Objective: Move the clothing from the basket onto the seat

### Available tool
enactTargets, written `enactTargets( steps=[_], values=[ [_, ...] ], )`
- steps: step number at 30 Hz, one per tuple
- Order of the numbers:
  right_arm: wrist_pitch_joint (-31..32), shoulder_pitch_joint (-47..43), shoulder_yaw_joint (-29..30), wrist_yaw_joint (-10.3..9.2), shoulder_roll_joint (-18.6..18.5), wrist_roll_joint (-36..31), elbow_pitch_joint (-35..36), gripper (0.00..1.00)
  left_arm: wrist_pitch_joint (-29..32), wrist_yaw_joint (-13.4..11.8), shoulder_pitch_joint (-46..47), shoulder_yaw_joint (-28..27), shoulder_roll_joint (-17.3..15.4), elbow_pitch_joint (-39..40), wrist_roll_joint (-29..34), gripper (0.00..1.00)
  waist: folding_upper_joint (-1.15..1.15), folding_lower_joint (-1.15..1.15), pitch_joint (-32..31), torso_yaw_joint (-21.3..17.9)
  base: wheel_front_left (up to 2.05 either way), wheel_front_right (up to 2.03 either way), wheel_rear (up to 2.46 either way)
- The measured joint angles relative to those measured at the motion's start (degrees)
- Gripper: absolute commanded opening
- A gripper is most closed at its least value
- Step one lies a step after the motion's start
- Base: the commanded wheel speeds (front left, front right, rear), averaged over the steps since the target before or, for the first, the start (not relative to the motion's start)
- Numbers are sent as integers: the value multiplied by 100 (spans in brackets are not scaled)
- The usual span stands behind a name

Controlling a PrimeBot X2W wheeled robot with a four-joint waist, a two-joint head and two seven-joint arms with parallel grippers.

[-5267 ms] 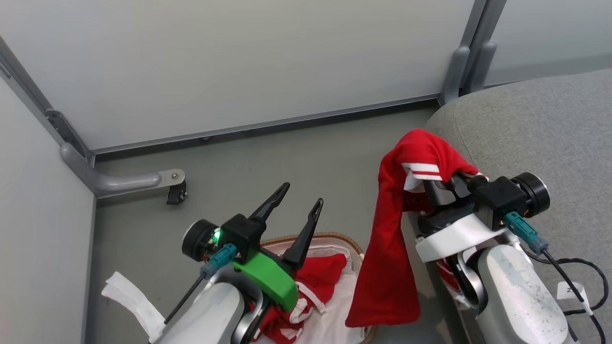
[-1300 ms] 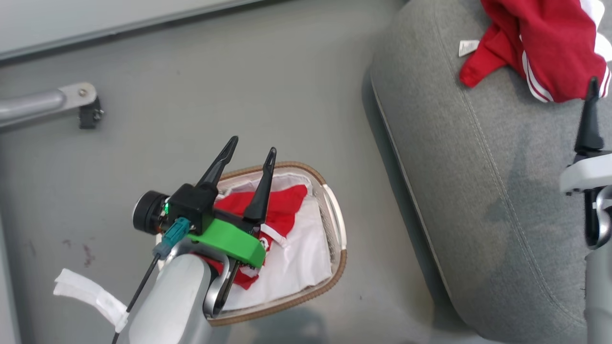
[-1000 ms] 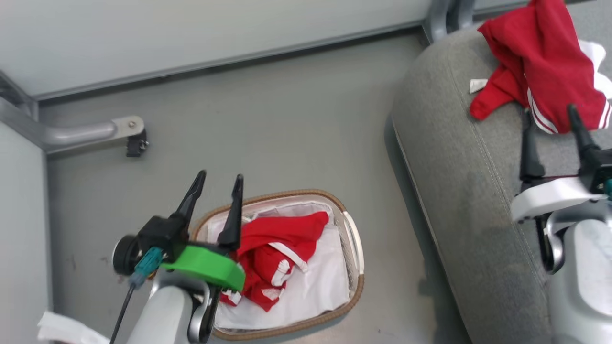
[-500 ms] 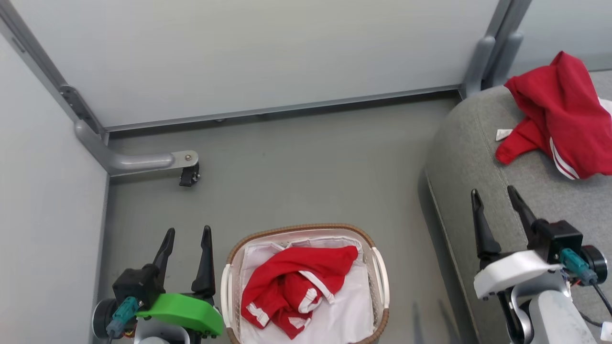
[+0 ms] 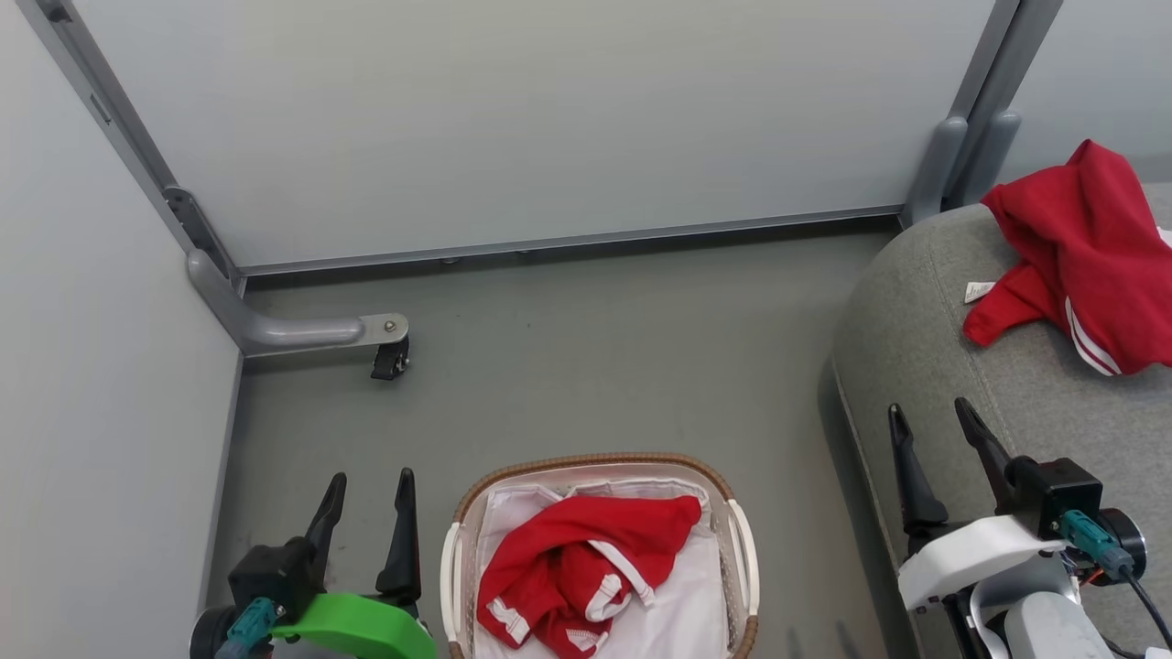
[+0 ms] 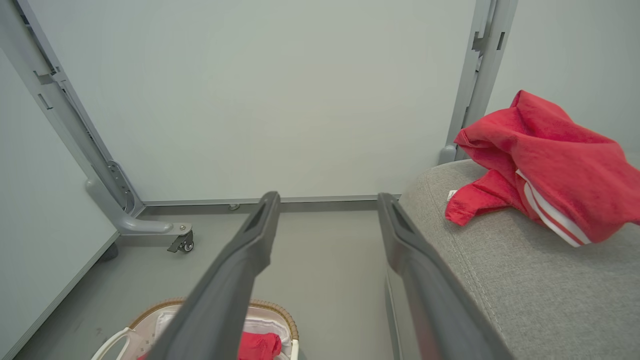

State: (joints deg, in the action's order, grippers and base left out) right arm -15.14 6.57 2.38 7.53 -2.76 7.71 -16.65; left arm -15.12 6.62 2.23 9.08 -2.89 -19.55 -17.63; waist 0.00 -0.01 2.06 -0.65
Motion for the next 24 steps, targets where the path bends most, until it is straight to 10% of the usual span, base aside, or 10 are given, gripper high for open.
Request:
enactTargets(
  steps=[24],
  values=[
    [0,43,-10,-1,0,41,-22,100,0,-4,75,38,2,-30,32,100,0,0,180,12,0,0,0]
  ],
)
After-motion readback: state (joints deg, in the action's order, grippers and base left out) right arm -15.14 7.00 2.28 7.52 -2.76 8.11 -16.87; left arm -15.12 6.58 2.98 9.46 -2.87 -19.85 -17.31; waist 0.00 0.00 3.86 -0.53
